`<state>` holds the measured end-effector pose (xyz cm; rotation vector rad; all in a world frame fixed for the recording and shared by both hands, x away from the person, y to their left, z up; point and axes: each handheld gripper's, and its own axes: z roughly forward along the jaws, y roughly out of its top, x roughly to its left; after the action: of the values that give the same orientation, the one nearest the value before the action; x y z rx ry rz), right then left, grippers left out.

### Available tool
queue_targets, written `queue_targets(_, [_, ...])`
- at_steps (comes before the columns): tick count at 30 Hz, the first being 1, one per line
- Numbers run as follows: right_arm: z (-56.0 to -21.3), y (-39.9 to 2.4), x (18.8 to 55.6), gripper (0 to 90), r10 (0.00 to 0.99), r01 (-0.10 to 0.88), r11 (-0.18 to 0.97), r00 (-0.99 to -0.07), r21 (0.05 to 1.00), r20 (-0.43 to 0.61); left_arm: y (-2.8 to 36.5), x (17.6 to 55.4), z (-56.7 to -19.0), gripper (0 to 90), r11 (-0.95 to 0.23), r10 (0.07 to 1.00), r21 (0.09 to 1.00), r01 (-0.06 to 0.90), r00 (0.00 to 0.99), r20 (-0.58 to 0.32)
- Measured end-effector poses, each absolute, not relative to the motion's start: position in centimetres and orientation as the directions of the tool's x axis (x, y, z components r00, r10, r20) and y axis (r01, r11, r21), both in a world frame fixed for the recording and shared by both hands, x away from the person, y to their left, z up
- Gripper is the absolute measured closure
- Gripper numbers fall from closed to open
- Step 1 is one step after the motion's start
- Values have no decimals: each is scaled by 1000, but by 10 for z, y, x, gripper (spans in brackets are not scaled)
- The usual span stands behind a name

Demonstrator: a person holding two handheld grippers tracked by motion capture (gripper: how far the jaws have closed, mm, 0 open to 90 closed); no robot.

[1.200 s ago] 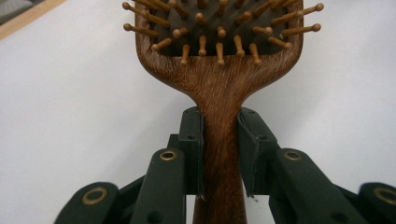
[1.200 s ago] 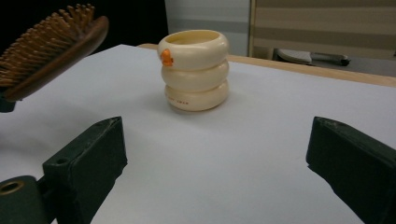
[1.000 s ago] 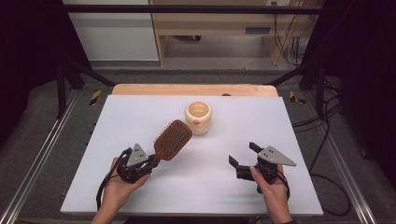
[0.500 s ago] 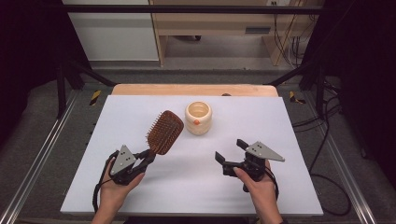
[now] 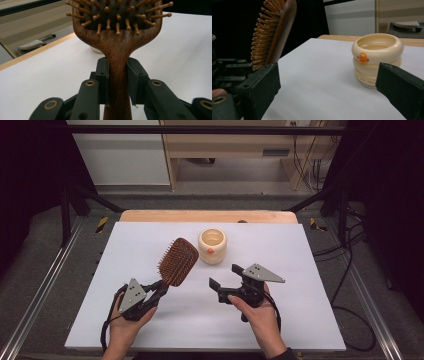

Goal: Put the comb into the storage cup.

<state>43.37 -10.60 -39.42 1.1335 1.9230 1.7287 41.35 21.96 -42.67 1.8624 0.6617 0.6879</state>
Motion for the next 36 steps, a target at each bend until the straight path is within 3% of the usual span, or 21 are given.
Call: queue_targets(36, [-384, -56, 441, 79, 671, 369, -90, -664, 925, 330, 210, 408, -426, 726, -356, 688, 928, 111, 703, 180])
